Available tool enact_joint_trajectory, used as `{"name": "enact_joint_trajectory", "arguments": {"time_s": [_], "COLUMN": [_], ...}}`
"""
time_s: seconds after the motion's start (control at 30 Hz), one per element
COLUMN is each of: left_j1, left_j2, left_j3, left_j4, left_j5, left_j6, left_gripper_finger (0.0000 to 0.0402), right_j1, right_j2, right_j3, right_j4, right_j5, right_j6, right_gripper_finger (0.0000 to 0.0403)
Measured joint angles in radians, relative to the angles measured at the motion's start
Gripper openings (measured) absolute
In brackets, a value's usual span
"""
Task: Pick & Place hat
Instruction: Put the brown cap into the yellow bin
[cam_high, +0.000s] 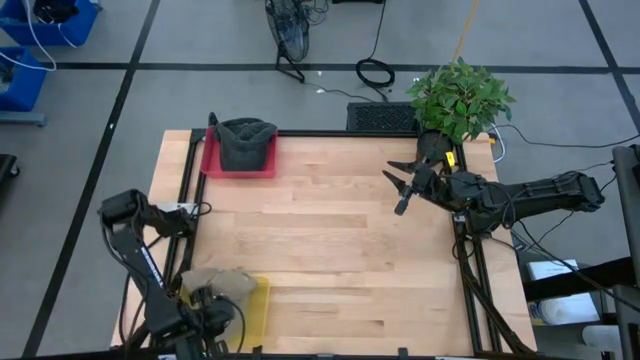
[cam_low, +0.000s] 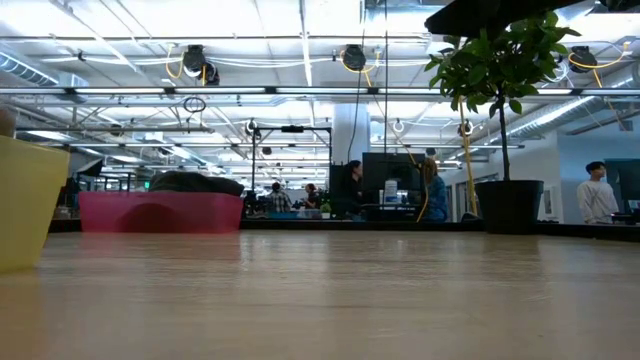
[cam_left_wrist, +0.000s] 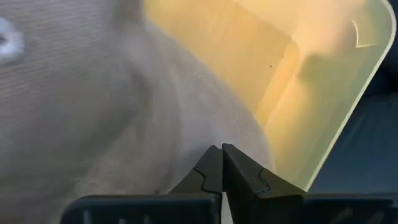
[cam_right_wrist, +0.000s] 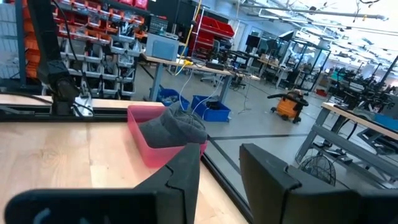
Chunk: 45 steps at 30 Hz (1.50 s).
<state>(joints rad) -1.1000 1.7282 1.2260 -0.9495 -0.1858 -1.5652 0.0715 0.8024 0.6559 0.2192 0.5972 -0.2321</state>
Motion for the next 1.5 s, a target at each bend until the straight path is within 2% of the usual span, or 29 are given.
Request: {"name": "enact_joint_trajectory", "arguments": {"time_s": [0.23,0.37,0.53,0.7,0.87,1.0,1.1,1.33,1.43,1.5], "left_j1": [0.004,0.018,0.052,0.087,0.088,0.085,0.075,0.030,-0.008,-0.026], "left_j2": [0.027,0.000,-0.105,-0.229,-0.288,-0.296,-0.294,-0.294,-0.294,-0.294], "left_j3": [-0.096,-0.094,-0.070,-0.070,-0.070,-0.070,-0.078,-0.086,-0.086,-0.086], "left_j4": [0.220,0.227,0.230,0.218,0.096,-0.090,-0.164,-0.203,-0.251,-0.274], "left_j5": [0.056,0.090,0.103,0.062,0.039,0.055,0.107,0.269,0.244,0.192], "left_j6": [0.013,0.036,0.073,0.082,0.194,0.222,0.174,0.015,-0.055,-0.082], "left_gripper_finger": [0.0043,0.0042,0.0027,0.0005,0.0013,0.0007,0.0005,0.0024,0.0025,0.0025], "right_j1": [0.000,0.000,0.000,0.000,0.000,0.000,0.000,0.000,0.000,0.000], "right_j2": [0.000,0.000,0.000,0.000,0.000,0.000,0.000,0.000,0.000,0.000], "right_j3": [0.000,0.000,0.000,0.000,0.000,0.000,0.000,0.000,0.000,0.000], "right_j4": [-0.008,-0.007,-0.006,-0.007,-0.009,-0.011,-0.011,-0.014,-0.014,-0.014], "right_j5": [0.000,0.000,0.000,0.000,0.000,0.000,0.000,0.000,0.000,0.000], "right_j6": [0.008,0.010,0.010,0.010,0.010,0.009,0.010,0.015,0.023,0.029], "right_gripper_finger": [0.0100,0.0100,0.0100,0.0100,0.0100,0.0100,0.0100,0.0100,0.0100,0.0100]}}
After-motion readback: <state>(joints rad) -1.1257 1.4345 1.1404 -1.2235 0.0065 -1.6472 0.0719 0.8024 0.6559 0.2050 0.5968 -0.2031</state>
